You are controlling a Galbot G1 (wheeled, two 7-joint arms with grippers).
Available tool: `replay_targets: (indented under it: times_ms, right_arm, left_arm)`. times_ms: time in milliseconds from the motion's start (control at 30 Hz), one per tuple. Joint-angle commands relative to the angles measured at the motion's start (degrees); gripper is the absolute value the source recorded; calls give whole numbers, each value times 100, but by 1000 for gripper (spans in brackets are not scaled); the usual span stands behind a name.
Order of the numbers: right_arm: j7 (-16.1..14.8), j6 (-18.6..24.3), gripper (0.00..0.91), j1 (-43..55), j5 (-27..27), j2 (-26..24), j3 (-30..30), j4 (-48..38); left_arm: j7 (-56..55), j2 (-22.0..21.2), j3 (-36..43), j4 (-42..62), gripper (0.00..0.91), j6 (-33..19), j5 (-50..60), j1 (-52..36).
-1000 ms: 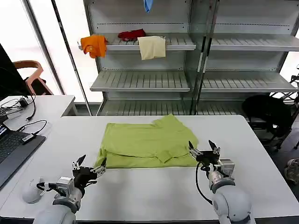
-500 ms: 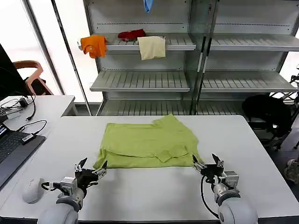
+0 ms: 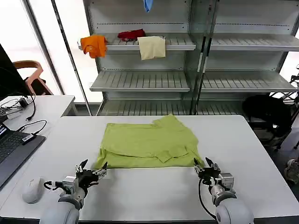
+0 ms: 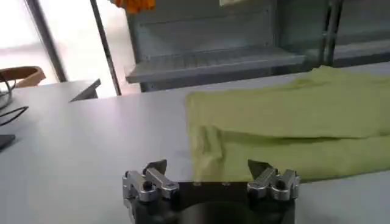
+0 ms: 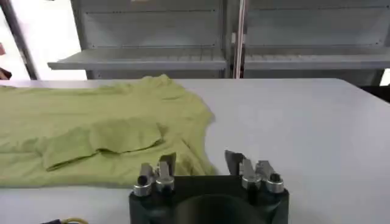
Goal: Fold and organize the clothes.
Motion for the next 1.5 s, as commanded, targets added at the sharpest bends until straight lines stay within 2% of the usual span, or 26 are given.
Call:
replay_targets:
  times_ms: [33, 67, 100, 133, 167, 233, 767, 967, 1133, 1500]
  right_arm:
    - [-28, -3, 111, 44, -131, 4, -49, -170]
    - [-27, -3, 50, 37, -136, 4, -49, -176]
    - [-28, -4, 0, 21, -138, 4, -46, -175]
    - [-28, -4, 0, 7, -137, 1, -42, -166]
    - [-24, -4, 0, -5, -138, 0, -42, -156]
    - [-33, -3, 0, -46, -132, -6, -33, -98]
    - [-32, -5, 0, -134, -97, -29, -24, 183]
    - [8, -17, 0, -394, 134, -87, 15, 502]
    - [152, -30, 0, -969, 396, -171, 19, 1052]
    - [402, -28, 0, -2379, 296, -129, -79, 2154]
  left_arm:
    - [39, 7, -5, 169, 796, 3, -21, -6]
    - [41, 7, -4, 173, 645, 4, -34, -5]
    - [51, 5, -3, 175, 363, 4, -59, 5]
    - [61, 3, -4, 174, 282, 4, -65, 13]
    - [67, 5, -4, 172, 141, 4, -76, 13]
    - [82, 4, 0, 187, 30, 5, -93, 19]
    - [179, -2, -24, 128, 0, 3, -162, 131]
    - [155, 55, -96, -218, 0, 0, -239, 383]
    - [-41, 251, -255, -922, 0, 9, -425, 1052]
    - [-550, 288, -592, -2304, 0, 16, -765, 2951]
